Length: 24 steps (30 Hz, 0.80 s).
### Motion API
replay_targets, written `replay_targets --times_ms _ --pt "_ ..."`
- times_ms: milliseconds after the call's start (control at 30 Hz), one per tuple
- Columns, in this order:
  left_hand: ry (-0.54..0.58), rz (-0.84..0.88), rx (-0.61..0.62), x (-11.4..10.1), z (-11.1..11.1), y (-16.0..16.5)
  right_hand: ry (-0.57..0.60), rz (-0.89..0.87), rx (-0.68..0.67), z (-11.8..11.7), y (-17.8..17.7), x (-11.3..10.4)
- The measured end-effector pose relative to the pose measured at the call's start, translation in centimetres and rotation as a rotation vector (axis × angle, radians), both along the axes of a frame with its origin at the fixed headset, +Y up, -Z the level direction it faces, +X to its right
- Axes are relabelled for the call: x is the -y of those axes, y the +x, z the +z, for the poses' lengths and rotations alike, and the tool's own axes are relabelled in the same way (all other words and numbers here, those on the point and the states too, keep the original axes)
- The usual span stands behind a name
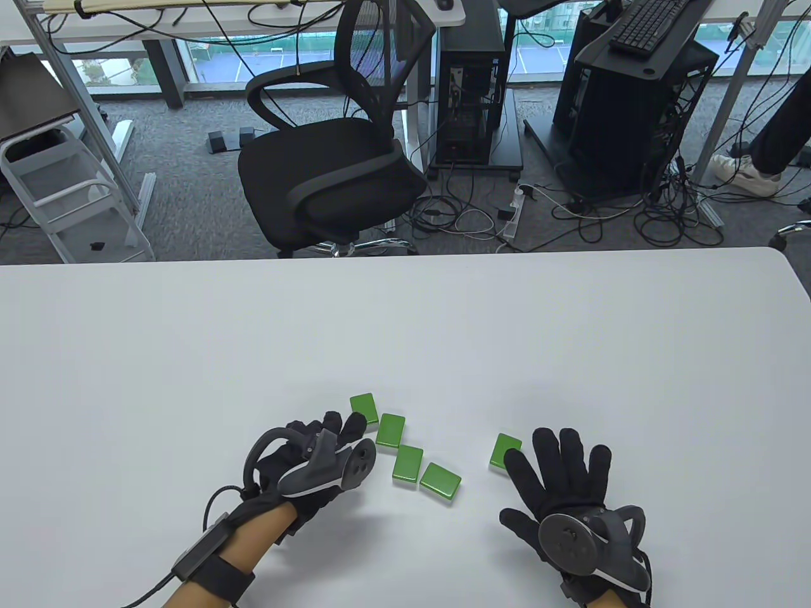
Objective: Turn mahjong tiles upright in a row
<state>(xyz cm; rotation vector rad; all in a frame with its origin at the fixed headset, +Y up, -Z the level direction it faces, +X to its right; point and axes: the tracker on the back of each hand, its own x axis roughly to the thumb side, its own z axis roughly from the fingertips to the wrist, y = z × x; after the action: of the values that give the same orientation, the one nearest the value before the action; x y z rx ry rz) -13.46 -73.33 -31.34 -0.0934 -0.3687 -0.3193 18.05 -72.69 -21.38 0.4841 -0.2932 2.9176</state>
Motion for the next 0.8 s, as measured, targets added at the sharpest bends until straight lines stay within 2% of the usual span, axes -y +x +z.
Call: replay_targets --times_ms 100,333,800 --pt "-0.046 -0.039 -0.042 0.9 -0.7 1.2 0.007 0.001 -0.002 0.0 0.0 0.0" --pt "-0.049 -0.068 -0.102 2.0 -1.8 1.8 0.012 0.000 0.001 0.1 0.1 -0.1" --pt "-0.133 -0.003 -0.116 2.3 -2.3 1.4 -0.014 0.016 0.013 0.0 0.3 0.3"
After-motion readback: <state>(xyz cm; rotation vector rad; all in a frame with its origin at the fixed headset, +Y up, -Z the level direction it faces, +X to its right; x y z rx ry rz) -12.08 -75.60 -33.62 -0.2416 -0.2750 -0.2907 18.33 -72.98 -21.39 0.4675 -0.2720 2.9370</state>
